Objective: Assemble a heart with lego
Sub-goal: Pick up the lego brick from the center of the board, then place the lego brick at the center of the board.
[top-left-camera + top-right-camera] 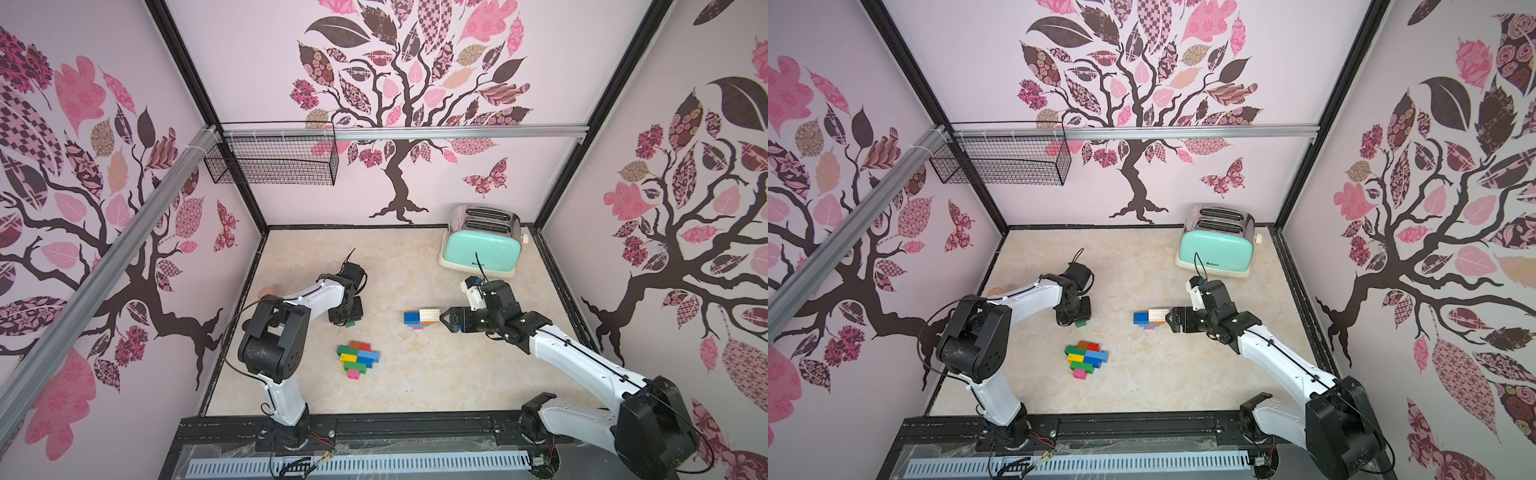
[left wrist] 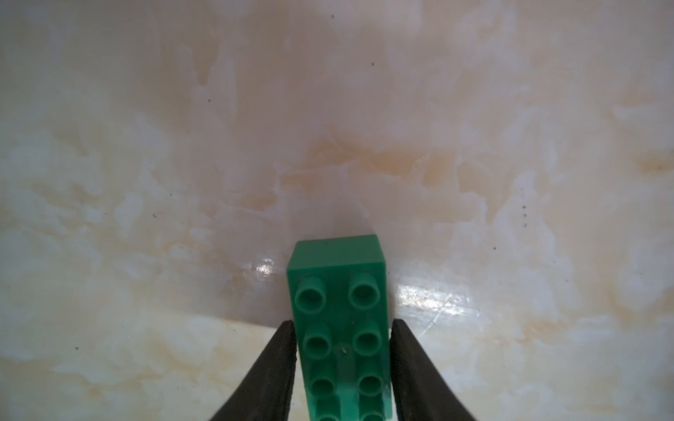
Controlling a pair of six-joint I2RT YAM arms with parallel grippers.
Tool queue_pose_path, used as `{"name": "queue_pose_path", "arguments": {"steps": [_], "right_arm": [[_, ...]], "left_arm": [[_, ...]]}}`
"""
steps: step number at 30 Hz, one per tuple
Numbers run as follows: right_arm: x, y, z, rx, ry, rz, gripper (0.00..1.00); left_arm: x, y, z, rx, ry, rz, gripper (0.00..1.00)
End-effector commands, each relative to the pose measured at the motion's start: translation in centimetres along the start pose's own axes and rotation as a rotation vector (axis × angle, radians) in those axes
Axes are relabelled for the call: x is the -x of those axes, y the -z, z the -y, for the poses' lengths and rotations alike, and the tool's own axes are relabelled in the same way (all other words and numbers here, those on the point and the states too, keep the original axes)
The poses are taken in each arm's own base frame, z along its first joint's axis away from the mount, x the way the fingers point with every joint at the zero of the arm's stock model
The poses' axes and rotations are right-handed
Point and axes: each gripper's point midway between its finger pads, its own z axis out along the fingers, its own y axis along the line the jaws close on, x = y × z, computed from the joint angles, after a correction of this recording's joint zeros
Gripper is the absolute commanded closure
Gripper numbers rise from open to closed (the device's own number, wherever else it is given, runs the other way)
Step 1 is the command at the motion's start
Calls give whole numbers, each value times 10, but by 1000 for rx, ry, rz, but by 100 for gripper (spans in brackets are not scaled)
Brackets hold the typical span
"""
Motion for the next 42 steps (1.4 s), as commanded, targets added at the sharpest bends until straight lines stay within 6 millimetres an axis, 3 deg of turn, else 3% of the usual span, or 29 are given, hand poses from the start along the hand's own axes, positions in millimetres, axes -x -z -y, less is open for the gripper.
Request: {"name": "queue_pose_path", "arguments": {"steps": [1,7,12,16,24,29,34,39,42], "right_arm": [[-1,0,-3,16,15,-2,7],[2,5,-3,2,25,12,7],[5,9,-6,6,35,12,7],[11,19,-10,2,53,31,6],[20,42,-18,10,64,86,5],[20,51,-17,-2,67,102,4],[20,60,-16,-10,62,126,4],[15,57,-10,-24,58,121,4],[13,55,-7,-31,59,117,4]], "left_arm": [[2,-4,4,11,-76,-15,64],[0,9,16,-43,-165,-11,77],[-3,41,32,-104,-252,21,80],[-26,64,54,-151,-342,21,79],[-91,76,91,-236,-475,4,78],[-123,75,106,-228,-594,-9,78],[-150,57,119,-203,-687,-52,77],[-165,46,140,-268,-695,-74,76],[-169,43,145,-294,-688,-88,70]]}}
